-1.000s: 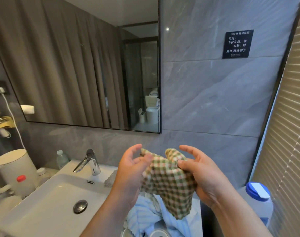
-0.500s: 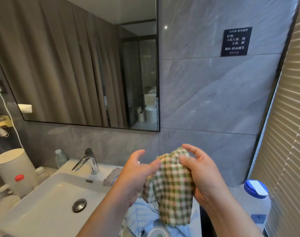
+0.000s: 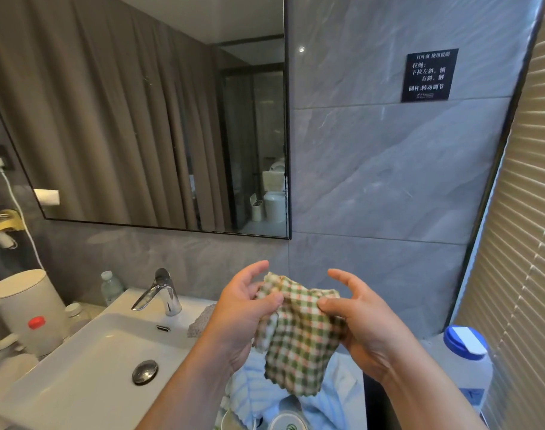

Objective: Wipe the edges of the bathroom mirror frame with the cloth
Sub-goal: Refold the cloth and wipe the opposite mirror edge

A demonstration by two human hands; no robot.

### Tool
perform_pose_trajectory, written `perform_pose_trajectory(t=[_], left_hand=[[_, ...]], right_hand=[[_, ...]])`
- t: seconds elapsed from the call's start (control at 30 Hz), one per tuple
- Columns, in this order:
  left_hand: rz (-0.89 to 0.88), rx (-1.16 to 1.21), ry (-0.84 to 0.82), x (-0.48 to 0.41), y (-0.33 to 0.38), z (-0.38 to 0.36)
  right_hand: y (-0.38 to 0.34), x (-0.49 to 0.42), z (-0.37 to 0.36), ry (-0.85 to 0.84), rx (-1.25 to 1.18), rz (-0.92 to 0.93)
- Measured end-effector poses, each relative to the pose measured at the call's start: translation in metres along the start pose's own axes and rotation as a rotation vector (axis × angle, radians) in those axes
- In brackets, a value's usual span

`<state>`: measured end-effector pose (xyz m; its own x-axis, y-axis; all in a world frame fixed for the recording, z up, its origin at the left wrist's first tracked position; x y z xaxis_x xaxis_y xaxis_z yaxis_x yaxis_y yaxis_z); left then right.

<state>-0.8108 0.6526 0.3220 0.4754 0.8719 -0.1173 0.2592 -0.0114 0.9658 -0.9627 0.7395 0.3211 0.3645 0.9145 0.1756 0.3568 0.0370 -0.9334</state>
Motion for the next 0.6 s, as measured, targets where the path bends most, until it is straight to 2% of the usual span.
perform_pose_trajectory(t=[0.13,0.37,0.5,0.6], left_hand=[[0.038,-0.114,-0.003,0.0024,0.0011,-0.001],[0.077,-0.211,0.101,-0.0005,0.0017,0.0005],[0.059,-0.198,-0.037,0.0021,0.0042,-0.0049],[0.048,-0.207,0.012,0.002,0.0048,-0.0041]], right_hand=[[-0.0045,0.0028,-0.0009,-0.012,0.022,0.048],[-0.0066,0.0011,-0.0005,0.071,0.127,0.173],[-0.0045,-0.0023,-0.0007,0.138,0.087,0.199],[-0.0038,-0.0038,-0.0005,0.132,0.096,0.189]])
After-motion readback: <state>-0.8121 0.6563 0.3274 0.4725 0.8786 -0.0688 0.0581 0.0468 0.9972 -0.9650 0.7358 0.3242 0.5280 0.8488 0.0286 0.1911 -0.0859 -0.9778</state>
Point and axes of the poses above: each hand's wrist, its own x-axis away from the middle knuckle, its own z-axis out of the back of the hand, y = z × x, the point moved 3 cm from there along -x, towards the middle knuckle, and after that the axes turned 5 degrees about -z, right-handed, at the moved point
